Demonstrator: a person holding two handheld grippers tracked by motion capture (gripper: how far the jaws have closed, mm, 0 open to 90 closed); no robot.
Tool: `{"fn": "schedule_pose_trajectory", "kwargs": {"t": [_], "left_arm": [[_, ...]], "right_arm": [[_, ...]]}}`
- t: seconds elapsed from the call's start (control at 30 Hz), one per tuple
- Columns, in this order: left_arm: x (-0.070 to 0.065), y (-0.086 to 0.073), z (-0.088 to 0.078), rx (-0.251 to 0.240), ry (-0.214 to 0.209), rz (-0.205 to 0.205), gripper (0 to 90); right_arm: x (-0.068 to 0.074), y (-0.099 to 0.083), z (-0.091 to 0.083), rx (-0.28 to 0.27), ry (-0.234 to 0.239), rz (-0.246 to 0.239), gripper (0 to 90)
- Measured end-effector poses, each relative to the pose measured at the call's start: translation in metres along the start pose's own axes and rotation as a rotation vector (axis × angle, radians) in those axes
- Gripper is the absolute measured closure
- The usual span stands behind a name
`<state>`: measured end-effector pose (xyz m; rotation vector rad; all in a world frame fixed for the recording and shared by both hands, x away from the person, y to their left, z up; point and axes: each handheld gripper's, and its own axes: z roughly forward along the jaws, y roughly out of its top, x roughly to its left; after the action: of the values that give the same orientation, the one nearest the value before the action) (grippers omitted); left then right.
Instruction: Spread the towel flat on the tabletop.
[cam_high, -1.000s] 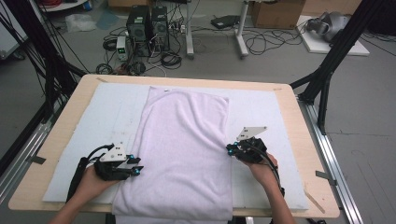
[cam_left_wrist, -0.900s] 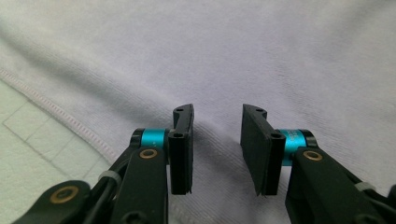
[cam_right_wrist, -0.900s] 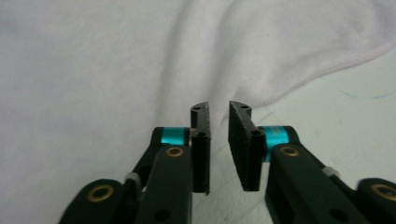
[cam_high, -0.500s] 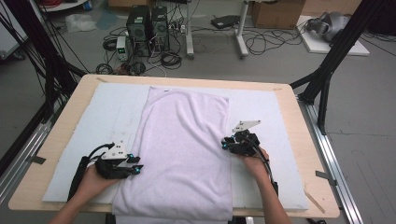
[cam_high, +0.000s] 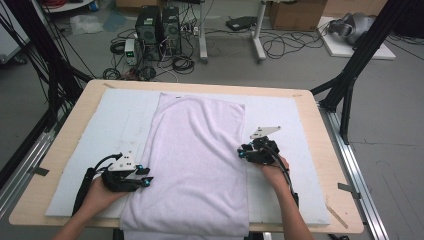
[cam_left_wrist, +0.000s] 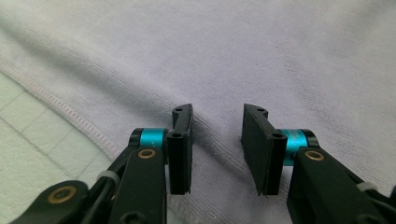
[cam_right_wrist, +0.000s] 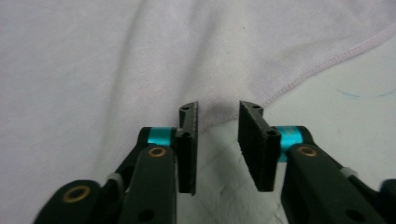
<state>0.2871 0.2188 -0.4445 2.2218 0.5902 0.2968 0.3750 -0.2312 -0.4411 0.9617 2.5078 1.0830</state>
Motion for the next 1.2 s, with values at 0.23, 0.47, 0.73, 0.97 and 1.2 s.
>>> {"fn": "schedule_pose_trajectory", "kwargs": {"t": [0.23, 0.47, 0.73, 0.97, 1.2], "left_arm": [[0.000, -0.001, 0.000, -0.004, -0.002, -0.005, 63.4], [0.000, -0.001, 0.000, -0.005, -0.003, -0.004, 63.3], [0.000, -0.001, 0.000, -0.008, -0.002, -0.004, 63.1], [0.000, -0.001, 0.000, -0.006, 0.000, -0.002, 62.8], [0.000, -0.001, 0.000, -0.004, 0.007, -0.004, 60.7]], "right_arm": [[-0.001, 0.001, 0.005, 0.000, 0.032, -0.011, 89.9], [-0.007, 0.004, -0.016, -0.016, -0.027, -0.003, 89.6], [0.001, 0.005, 0.008, 0.015, 0.048, 0.018, 73.4], [-0.006, 0.002, -0.010, 0.057, -0.075, -0.014, 86.3], [0.006, 0.002, -0.021, 0.010, -0.025, -0.035, 75.9]]}}
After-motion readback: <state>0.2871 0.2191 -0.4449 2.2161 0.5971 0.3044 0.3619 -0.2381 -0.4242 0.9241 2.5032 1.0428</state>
